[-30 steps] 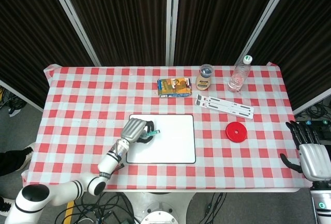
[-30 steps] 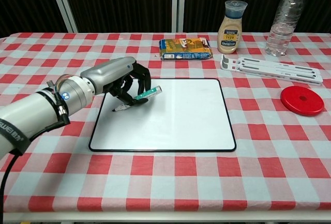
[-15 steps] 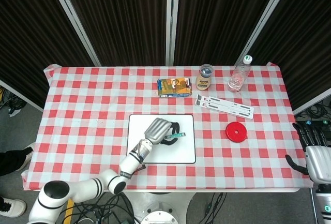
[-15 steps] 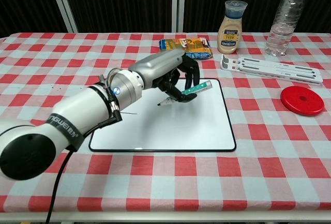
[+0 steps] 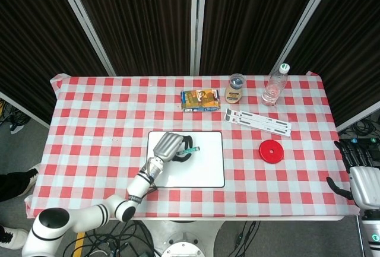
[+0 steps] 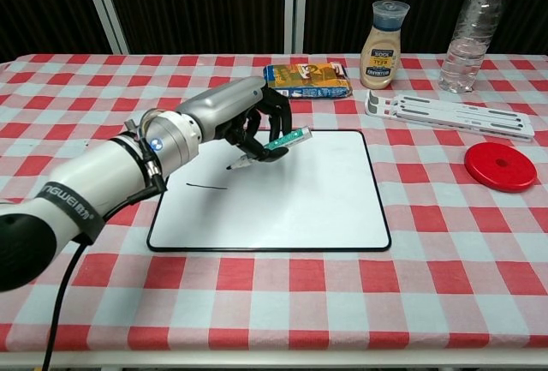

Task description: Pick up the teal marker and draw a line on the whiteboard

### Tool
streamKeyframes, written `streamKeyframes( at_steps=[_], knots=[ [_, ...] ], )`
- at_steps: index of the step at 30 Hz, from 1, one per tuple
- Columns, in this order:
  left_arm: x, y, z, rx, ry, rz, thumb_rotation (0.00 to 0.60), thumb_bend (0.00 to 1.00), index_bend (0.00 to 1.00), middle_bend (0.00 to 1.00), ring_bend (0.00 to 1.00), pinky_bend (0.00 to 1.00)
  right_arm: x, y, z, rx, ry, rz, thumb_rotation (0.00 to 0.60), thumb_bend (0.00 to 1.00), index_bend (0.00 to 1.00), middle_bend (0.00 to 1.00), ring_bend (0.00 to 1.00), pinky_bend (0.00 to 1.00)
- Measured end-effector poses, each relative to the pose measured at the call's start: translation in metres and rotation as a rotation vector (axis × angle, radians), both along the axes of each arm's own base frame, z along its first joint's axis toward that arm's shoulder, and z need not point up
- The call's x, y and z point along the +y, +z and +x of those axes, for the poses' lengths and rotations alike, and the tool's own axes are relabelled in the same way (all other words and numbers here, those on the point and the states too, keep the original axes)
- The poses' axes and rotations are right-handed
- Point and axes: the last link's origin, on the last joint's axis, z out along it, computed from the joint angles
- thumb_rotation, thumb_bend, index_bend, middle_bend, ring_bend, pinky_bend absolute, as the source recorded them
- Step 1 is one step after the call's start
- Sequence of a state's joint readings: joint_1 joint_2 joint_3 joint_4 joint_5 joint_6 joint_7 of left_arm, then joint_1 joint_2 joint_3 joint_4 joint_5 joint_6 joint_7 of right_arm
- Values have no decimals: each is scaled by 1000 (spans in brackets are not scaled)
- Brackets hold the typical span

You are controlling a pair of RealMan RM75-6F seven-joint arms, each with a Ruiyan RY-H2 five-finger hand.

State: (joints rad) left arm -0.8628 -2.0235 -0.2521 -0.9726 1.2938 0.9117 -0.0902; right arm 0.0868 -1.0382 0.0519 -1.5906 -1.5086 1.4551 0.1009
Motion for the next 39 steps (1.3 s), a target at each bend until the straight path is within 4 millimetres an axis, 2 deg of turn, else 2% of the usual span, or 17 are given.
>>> streamKeyframes(
  at_steps=[5, 14, 20, 26, 31, 36, 39],
  knots=[
    [4, -4, -8, 14, 29, -1, 600, 408, 590, 609, 726, 894, 0, 0, 1, 2, -3, 1, 600, 192, 0, 64, 0, 0],
    [-3, -4, -15, 9, 53, -15, 600, 407, 591, 609, 726, 894, 0, -1, 2, 4, 2, 8, 600, 191, 0, 63, 0, 0],
    [-14, 0, -21, 9, 78, -32, 600, 407, 590, 609, 726, 894, -2, -4, 3, 2, 13, 25, 600, 192, 0, 64, 0, 0],
    [-36, 6, -27, -5, 121, -57, 600, 407, 591, 607, 725, 894, -3, -5, 5, -7, 35, 32, 600, 192, 0, 64, 0, 0],
    [-48, 23, -22, -57, 140, -27, 600, 406, 588, 604, 712, 893, -1, -2, 7, -14, 56, 19, 600, 192, 0, 63, 0, 0],
    [-34, 52, -9, -113, 120, 51, 600, 406, 587, 602, 712, 891, 2, 0, 9, -14, 66, 7, 600, 192, 0, 64, 0, 0],
    [-26, 56, -5, -116, 113, 67, 600, 406, 587, 602, 712, 885, 4, 1, 9, -13, 60, 3, 600, 192, 0, 63, 0, 0]
  ],
)
